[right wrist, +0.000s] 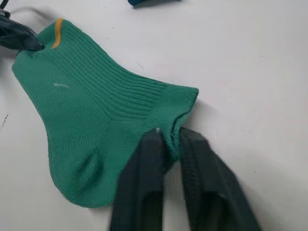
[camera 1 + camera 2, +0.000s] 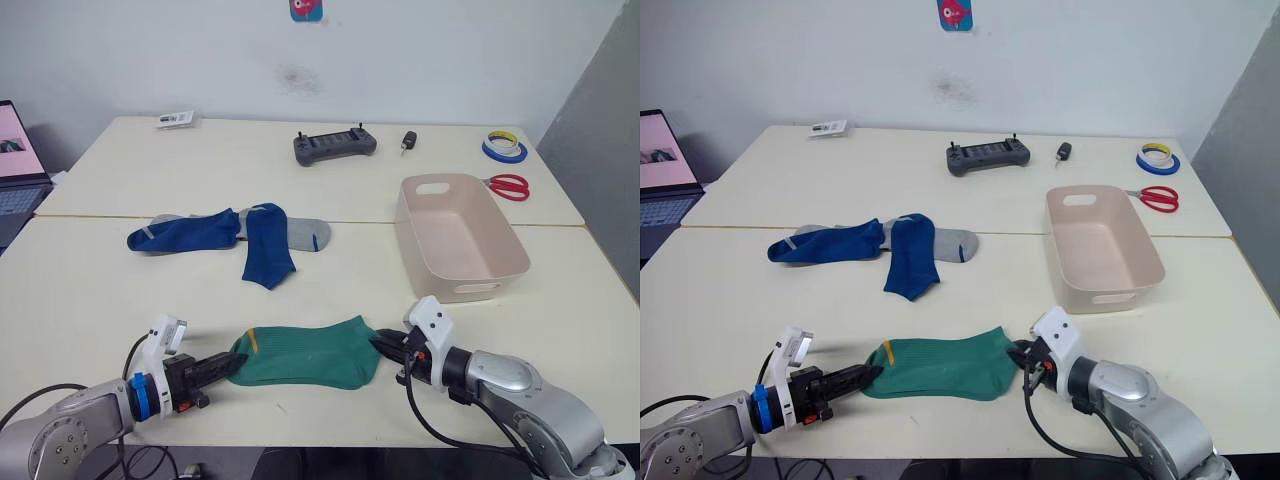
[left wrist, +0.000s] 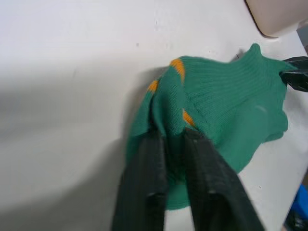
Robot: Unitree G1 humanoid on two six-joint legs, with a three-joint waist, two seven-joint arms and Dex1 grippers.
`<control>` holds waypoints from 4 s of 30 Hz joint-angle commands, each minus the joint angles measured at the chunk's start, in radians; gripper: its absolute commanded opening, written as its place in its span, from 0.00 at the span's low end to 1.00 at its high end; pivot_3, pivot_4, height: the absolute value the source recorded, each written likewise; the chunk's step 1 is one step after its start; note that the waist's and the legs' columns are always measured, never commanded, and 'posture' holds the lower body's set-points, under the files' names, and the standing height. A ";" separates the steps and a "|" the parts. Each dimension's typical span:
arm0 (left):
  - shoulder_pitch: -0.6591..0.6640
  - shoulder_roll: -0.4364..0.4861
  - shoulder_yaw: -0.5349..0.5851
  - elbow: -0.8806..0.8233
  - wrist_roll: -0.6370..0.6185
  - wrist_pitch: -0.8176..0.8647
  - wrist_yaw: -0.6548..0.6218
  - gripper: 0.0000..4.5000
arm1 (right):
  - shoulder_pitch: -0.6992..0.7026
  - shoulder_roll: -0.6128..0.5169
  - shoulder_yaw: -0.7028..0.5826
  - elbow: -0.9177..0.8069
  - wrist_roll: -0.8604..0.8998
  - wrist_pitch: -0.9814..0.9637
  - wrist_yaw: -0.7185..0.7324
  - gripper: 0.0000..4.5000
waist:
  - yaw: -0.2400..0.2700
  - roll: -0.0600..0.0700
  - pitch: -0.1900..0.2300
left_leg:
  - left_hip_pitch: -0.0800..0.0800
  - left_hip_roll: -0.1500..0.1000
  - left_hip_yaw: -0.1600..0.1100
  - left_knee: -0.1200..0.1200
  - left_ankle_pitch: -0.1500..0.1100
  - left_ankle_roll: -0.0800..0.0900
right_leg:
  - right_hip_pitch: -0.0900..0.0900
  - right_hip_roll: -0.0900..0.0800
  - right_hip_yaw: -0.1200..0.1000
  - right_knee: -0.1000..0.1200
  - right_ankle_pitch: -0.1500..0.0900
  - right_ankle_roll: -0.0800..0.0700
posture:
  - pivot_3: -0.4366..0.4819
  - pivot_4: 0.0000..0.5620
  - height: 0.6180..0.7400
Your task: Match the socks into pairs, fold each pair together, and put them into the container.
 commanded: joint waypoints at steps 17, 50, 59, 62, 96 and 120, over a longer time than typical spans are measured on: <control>-0.166 0.141 -0.147 -0.138 0.133 -0.260 -0.167 0.13 | -0.173 -0.018 0.097 0.011 -0.022 -0.140 0.147 0.19 | -0.004 0.000 0.000 | -0.001 0.000 0.001 0.000 0.000 0.000 | 0.000 0.001 0.001 -0.003 0.000 0.000 | 0.48 0.27 1.00; -0.210 0.255 -0.341 -0.007 0.390 -0.453 -0.359 0.00 | -0.196 -0.055 0.249 0.181 -0.191 -0.340 0.343 0.01 | -0.002 0.002 0.000 | 0.000 0.000 0.000 0.001 0.000 0.000 | 0.000 0.002 0.000 0.000 0.000 0.000 | 0.48 0.27 1.00; -0.094 0.255 -0.346 0.133 0.506 -0.584 -0.360 0.00 | -0.138 -0.139 0.280 0.218 -0.273 -0.340 0.371 0.01 | 0.001 0.002 -0.001 | 0.001 0.000 0.000 0.001 0.000 0.000 | 0.001 0.001 0.000 0.000 0.000 0.000 | 0.48 0.27 1.00; -0.092 0.238 -0.363 0.160 0.525 -0.619 -0.355 0.00 | -0.100 -0.186 0.237 0.199 -0.274 -0.371 0.373 0.01 | 0.002 0.004 -0.002 | 0.001 0.000 0.000 0.001 0.000 0.000 | 0.002 0.001 0.000 0.000 0.000 0.000 | 0.48 0.27 1.00; -0.053 0.155 -0.408 0.154 0.551 -0.674 -0.316 0.00 | -0.093 0.078 0.056 0.026 0.073 0.230 -0.015 0.36 | 0.000 0.019 -0.016 | 0.004 0.000 0.001 0.000 0.000 0.001 | 0.003 0.001 0.002 -0.001 0.000 0.000 | 0.48 0.27 1.00; -0.325 0.054 -0.532 0.014 0.476 -0.493 -0.301 0.00 | -0.115 -0.212 -0.177 -0.039 0.196 0.222 0.168 0.00 | -0.002 0.013 -0.012 | 0.000 0.000 0.000 0.001 0.000 0.001 | 0.001 0.004 0.001 -0.001 0.000 0.000 | 0.48 0.27 1.00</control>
